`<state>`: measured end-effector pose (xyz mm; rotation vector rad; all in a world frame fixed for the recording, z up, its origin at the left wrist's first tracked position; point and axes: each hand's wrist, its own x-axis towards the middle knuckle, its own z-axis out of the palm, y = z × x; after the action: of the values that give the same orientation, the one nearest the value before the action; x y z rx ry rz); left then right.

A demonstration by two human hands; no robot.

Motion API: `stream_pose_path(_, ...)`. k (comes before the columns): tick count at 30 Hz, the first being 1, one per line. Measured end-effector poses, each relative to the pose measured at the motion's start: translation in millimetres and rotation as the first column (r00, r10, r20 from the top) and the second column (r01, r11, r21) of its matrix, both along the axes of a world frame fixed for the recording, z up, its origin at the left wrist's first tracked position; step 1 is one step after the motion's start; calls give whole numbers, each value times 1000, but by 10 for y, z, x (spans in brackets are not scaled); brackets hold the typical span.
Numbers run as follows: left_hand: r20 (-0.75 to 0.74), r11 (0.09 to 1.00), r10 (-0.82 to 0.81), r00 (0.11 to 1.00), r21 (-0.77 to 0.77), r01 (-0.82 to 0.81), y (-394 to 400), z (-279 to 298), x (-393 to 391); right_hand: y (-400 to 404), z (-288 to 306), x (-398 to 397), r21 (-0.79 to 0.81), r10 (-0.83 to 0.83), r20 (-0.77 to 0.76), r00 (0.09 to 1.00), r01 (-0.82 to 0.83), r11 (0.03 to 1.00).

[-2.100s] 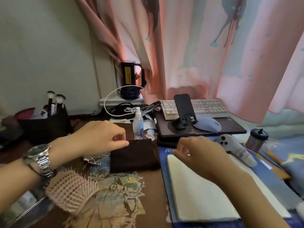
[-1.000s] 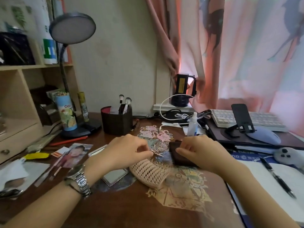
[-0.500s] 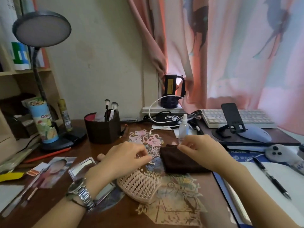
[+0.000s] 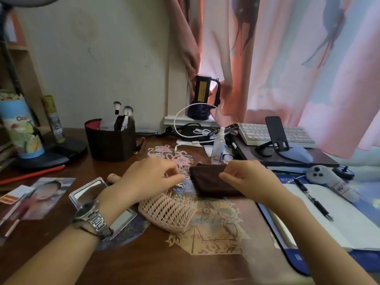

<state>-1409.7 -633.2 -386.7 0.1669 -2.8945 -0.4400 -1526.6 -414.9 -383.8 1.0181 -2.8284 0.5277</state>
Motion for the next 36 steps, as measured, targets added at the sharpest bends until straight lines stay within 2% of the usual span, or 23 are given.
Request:
stream_pose_path(7,0,999,10,1000,-31,-10,46,53,-46,7,22,-212,-152,-16,-63,998,6,988)
stream_pose_path(15,2,997,75,997,8,-75,130,55,-329,-83,-28,-732,-274,-23,-64,998,5,962)
stream_pose_path(24,-48,983,164,985,86,-159,181,-80,-487,-372,-223,-1334,-338,13,-64,998,-34,941)
stream_pose_path(29,-52,971,210,976,-103,-214,280,-40,-474,-502,-317,-1470,-353,21,-119,993,-63,933)
stream_pose_path(36,-116,952,271,956,-117,-284,337,-43,-433,-608,-445,-1537,-350,34,-122,992,-75,934)
